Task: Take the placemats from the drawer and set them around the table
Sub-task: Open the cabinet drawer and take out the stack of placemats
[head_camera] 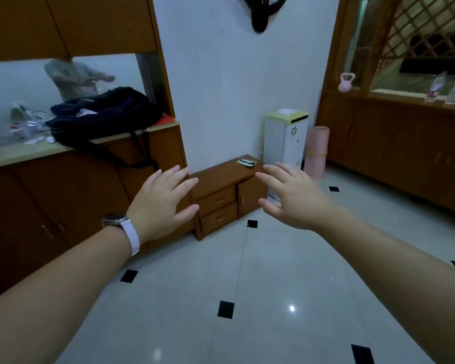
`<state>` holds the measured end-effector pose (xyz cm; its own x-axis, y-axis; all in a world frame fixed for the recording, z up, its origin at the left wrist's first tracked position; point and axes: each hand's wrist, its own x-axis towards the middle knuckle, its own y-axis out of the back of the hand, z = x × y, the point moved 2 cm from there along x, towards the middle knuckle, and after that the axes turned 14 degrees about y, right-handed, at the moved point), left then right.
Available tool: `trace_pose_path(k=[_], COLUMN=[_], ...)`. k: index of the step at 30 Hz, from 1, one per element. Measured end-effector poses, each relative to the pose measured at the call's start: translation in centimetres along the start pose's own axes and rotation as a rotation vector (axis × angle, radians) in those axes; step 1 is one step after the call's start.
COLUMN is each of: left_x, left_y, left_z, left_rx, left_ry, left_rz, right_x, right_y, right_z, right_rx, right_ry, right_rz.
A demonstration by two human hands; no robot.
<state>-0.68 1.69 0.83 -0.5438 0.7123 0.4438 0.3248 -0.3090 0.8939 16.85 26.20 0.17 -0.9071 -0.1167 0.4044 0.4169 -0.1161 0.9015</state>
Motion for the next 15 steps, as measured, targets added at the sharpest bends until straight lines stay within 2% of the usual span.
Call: trace_pose_path(k=[4, 10, 15], left_x=[3.7, 10.6, 16.9], left_y=[-4.7, -13.4, -17.8], left_z=[-1.8, -6.9, -10.9], left_rx=[0.051, -0.010, -0.066], left_ry=[-0.042, -0.024, -0.048], left_rz=[-0.012, -0.083, -0.102], right_x=[3.4, 10.7, 16.9], right_y=[-4.7, -11.8, -15.5], right_z=[2.6, 6.9, 10.3], right_rx=[-0.018, 0.026, 0.017], right_ry=[0.017, -0.016, -0.040], right_rz=[-0.097, -0.153, -0.190])
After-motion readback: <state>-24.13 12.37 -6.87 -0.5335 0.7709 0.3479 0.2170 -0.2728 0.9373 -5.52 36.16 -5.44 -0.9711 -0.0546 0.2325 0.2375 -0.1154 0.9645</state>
